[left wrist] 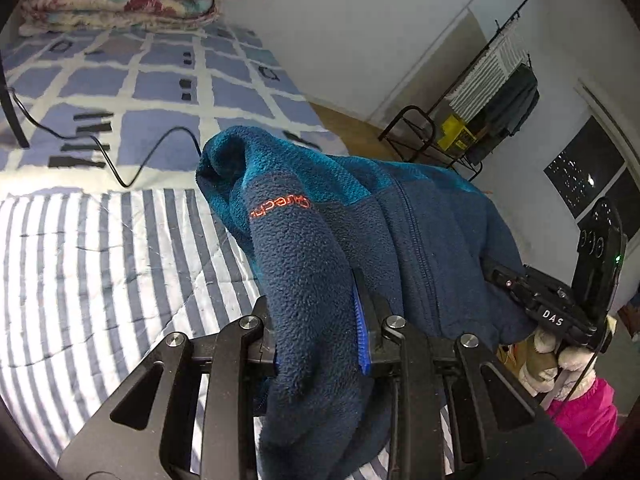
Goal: Fold large clothes
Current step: 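Lift the folded fleece with both tools and carry it toward the pillows, then lower the fleece onto the bedspread and open both tools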
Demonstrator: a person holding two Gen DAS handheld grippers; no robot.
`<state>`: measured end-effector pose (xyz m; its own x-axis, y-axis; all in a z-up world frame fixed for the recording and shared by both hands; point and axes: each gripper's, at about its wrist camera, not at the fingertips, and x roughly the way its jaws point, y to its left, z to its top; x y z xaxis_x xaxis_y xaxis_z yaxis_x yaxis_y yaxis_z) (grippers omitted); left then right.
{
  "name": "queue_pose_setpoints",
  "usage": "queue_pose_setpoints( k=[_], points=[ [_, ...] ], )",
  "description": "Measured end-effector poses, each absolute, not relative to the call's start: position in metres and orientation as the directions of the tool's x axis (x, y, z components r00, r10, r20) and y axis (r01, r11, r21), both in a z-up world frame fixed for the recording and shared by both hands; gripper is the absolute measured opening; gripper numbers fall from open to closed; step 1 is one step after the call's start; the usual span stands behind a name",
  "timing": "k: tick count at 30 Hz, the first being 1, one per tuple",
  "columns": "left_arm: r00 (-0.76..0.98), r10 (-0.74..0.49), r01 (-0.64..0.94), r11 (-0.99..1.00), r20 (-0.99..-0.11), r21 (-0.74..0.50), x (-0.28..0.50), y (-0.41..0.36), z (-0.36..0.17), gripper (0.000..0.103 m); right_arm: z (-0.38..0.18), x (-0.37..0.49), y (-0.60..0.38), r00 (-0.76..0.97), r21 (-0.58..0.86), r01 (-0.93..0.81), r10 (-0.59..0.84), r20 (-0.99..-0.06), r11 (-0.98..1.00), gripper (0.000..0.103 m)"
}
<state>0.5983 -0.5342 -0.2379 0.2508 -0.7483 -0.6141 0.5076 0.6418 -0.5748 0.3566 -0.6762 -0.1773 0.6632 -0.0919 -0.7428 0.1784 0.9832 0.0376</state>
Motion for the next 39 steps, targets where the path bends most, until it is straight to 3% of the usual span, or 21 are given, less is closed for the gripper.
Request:
queue_pose_setpoints(
  k=[7,10,12,13,28,39],
  points=[
    [0.173,-0.738,0.426,0.653,-0.652,-0.626,0.626,-0.525,-0.291,0.030,-0.224,0.357,-0.708,0.613,0.085,0.247,-0.087,-0.785,0.965,0.019],
    [0.172,-0.741,0.427,0.650,-0.649,-0.628,0.626,-0.524,-0.294,0.034,-0.234,0.353,-0.719,0.601,0.131,0.279,-0.066,-0.797,0.951,0.027],
    [0.187,-0.727,0.432,0.665,-0.660,-0.609,0.623,-0.524,-0.289,0.038,-0.236,0.351,-0.723,0.581,0.121,0.315,-0.090,-0.809,0.941,0.042],
    [0.195,-0.721,0.431,0.672,-0.665,-0.602,0.621,-0.522,-0.285,0.038,-0.236,0.350,-0.724,0.574,0.110,0.328,-0.106,-0.812,0.938,0.044],
    [0.279,-0.694,0.468,0.702,-0.664,-0.537,0.561,-0.463,-0.232,0.039,-0.216,0.288,-0.711,0.523,0.063,0.430,-0.191,-0.831,0.900,0.044],
    [0.353,-0.678,0.559,0.705,-0.645,-0.436,0.431,-0.384,-0.128,0.038,-0.126,0.214,-0.615,0.633,0.079,0.389,-0.204,-0.747,0.918,0.044]
  ],
)
